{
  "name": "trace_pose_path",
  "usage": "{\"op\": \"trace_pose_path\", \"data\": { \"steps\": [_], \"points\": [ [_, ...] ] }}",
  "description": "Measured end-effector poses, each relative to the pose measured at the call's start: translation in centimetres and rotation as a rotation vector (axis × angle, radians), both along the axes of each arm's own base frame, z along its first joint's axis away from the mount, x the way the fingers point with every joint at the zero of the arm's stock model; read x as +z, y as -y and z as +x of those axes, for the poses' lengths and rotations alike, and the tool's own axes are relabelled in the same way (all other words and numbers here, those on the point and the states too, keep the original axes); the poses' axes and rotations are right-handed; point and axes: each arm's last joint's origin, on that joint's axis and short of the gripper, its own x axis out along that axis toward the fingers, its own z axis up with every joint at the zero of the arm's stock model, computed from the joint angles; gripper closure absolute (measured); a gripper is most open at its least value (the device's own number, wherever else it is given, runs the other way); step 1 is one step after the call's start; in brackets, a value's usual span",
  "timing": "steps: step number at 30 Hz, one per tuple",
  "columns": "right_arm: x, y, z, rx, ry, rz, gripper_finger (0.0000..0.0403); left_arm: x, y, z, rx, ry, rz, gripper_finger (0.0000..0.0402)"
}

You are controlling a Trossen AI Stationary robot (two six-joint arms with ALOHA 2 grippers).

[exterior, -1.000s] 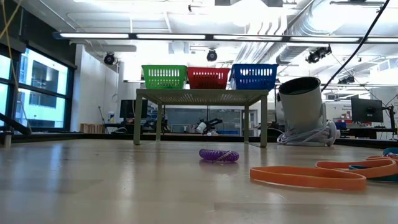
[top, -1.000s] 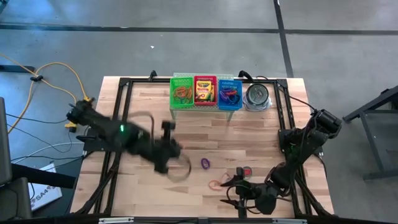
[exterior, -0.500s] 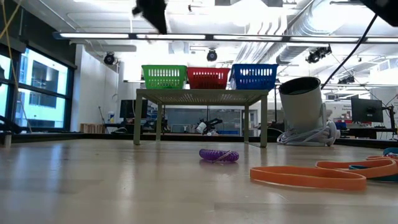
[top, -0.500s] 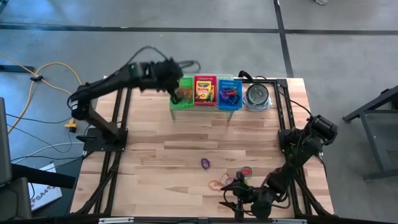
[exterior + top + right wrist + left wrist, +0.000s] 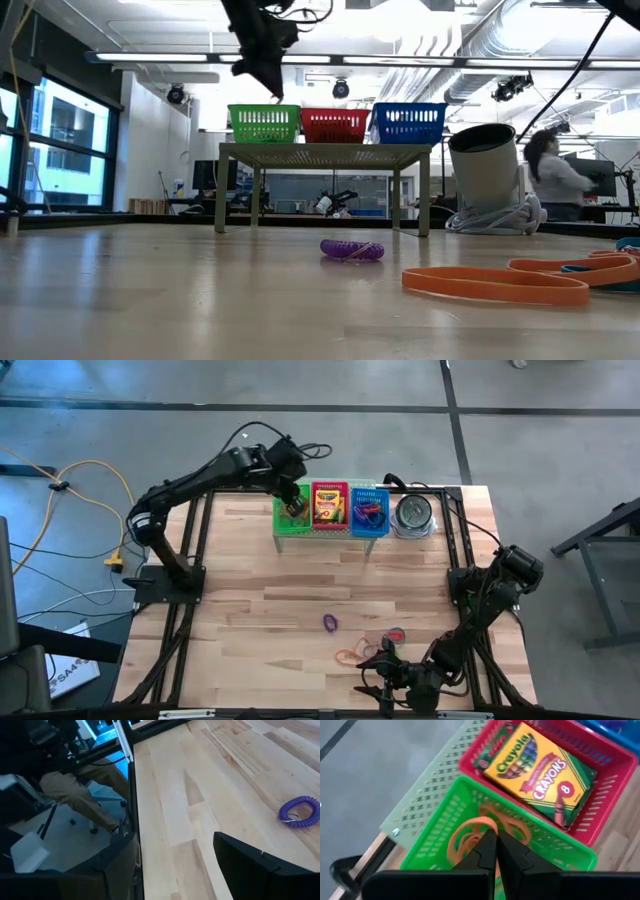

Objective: Pick & Place Office Desk Supplies
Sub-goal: Put the orange rubber band into the green bin on the shelf, then put the violet spring keychain into the blue bin on the shelf

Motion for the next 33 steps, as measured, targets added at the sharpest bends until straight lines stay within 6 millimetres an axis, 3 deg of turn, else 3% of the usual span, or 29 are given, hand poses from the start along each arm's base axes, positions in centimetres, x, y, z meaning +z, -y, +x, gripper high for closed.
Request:
{"op": "trace_pose_path", "data": {
  "steps": [11,26,33],
  "points": [
    [0.0,-0.3,-0.3,0.009,0.003,0.006,0.0151,-1.1,0.0,1.2,0.045,-0.071,0.085,0.0342],
    [0.1,-0.3,-0.3,0.013,0.004,-0.003,0.0151,-1.2,1.4,1.8,-0.042,-0.084,0.073,0.0338],
    [0.1,-0.3,-0.4,0.017,0.002,-0.005,0.0151,0.3,4.4,1.5,-0.158,-0.025,0.032,0.0338]
  ]
}}
